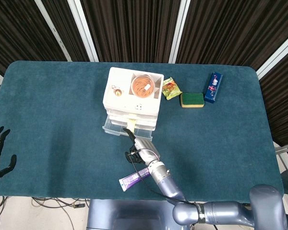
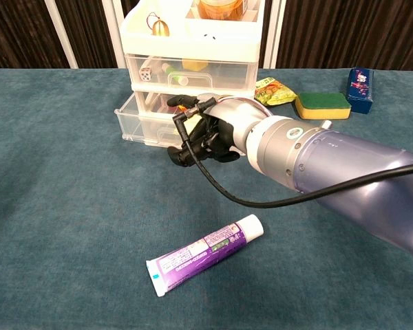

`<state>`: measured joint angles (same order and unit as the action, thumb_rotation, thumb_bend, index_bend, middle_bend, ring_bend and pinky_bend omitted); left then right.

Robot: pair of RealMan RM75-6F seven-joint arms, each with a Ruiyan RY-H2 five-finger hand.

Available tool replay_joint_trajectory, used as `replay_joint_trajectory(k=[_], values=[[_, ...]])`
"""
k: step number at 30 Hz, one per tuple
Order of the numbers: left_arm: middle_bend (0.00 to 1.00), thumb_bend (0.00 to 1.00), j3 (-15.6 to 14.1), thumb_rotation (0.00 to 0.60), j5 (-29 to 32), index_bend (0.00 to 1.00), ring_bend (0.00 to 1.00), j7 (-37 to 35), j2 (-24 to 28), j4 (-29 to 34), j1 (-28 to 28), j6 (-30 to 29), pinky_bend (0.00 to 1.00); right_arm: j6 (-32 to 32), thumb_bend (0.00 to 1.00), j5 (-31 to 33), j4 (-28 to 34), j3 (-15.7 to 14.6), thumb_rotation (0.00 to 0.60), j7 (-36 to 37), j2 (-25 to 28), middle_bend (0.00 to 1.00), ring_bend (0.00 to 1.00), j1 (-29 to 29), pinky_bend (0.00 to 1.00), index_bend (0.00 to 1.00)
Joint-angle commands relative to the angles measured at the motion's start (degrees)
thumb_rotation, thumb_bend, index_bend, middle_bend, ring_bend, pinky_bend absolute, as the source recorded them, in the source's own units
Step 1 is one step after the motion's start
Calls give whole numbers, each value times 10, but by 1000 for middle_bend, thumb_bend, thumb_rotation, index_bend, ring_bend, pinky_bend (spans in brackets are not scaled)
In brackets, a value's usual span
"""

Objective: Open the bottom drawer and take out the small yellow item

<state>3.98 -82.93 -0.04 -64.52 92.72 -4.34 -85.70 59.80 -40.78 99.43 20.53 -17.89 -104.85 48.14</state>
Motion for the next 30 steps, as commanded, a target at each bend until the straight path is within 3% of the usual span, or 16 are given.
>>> replay_joint_trajectory(k=[1, 30], values=[[1, 438, 1, 600, 2, 55, 0, 2, 0, 0, 1, -1, 0, 7, 547, 18, 3, -1, 600, -16, -2, 899, 1000, 8, 1000, 34], [1, 438, 2, 600, 4, 55, 0, 2, 1, 2, 0, 1, 0, 37, 547, 76, 22, 0, 600, -75, 5, 926, 1000, 35, 1000, 175]])
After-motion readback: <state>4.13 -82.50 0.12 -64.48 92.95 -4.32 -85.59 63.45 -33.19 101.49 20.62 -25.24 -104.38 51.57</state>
